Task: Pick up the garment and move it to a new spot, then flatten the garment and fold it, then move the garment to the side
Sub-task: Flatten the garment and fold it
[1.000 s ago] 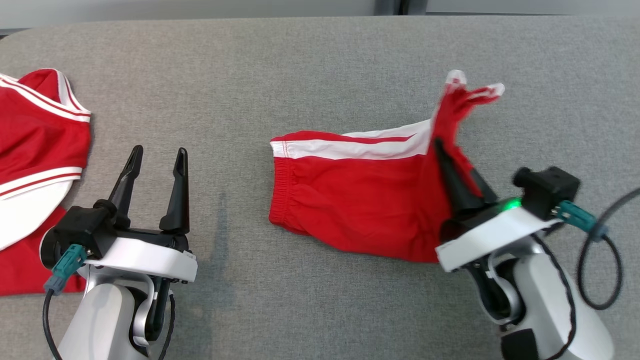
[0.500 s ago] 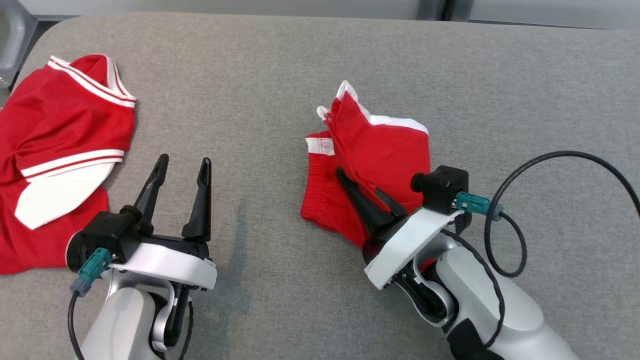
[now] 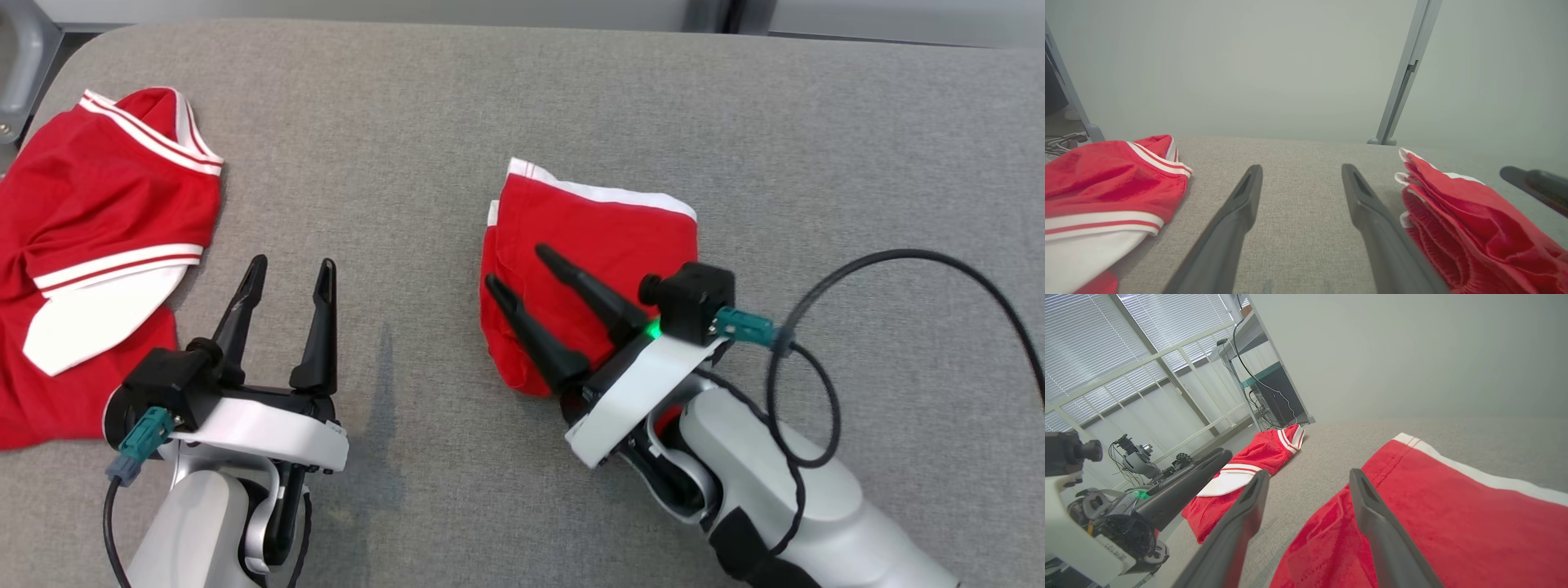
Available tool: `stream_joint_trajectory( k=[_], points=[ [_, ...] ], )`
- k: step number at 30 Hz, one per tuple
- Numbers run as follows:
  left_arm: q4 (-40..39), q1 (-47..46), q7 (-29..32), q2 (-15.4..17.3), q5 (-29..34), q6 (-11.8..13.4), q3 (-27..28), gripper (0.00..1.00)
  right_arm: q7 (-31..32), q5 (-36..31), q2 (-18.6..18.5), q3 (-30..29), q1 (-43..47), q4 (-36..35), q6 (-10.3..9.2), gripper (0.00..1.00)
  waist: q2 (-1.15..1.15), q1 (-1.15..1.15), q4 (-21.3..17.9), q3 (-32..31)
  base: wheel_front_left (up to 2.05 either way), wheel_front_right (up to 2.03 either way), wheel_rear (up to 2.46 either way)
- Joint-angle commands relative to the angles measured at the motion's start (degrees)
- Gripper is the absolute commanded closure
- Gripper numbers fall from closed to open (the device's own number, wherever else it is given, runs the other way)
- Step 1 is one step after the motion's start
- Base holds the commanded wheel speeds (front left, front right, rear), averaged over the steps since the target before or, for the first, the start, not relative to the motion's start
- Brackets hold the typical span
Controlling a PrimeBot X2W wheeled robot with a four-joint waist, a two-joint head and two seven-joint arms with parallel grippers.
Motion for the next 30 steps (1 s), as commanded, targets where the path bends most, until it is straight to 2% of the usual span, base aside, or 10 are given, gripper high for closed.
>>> stream_joint_trajectory(
  k=[1,4,11,19,24,30],
  points=[
    [0.11,-0.40,-0.24,0.52,-0.18,0.17,0.29,0.00,-0.34,-0.67,-0.48,-0.71,-0.36,-0.17,0.03,0.00,0.00,0.00,-0.33,-0.23,0.00,0.00,0.00],
    [-0.09,0.11,-0.26,0.87,-0.23,0.41,0.49,0.00,-0.63,-4.25,-0.51,-5.96,0.57,-1.29,0.03,0.00,0.00,0.00,-1.18,-0.77,0.00,0.00,0.00],
    [-0.95,1.55,-0.02,1.94,-0.01,1.54,1.01,0.00,-0.55,-16.61,-1.05,-24.72,7.30,-6.23,0.03,0.00,0.00,0.00,-3.24,-2.32,0.00,0.00,0.00],
    [-2.21,3.65,0.73,3.11,-0.46,2.50,1.72,0.00,1.35,-25.16,-2.62,-41.51,17.27,-12.79,0.03,0.00,0.00,0.00,-4.90,-4.41,0.00,0.00,0.00],
    [-3.23,5.74,1.20,4.25,-0.48,3.14,2.03,0.00,4.25,-28.11,-2.44,-46.91,23.12,-17.26,0.03,0.00,0.00,0.00,-5.55,-6.35,0.00,0.00,0.00],
    [-5.51,8.87,2.30,5.82,0.01,3.82,1.99,0.00,7.39,-29.59,-1.98,-48.78,28.92,-22.11,0.03,0.00,0.00,0.00,-6.02,-8.88,0.00,0.00,0.00]
  ],
)
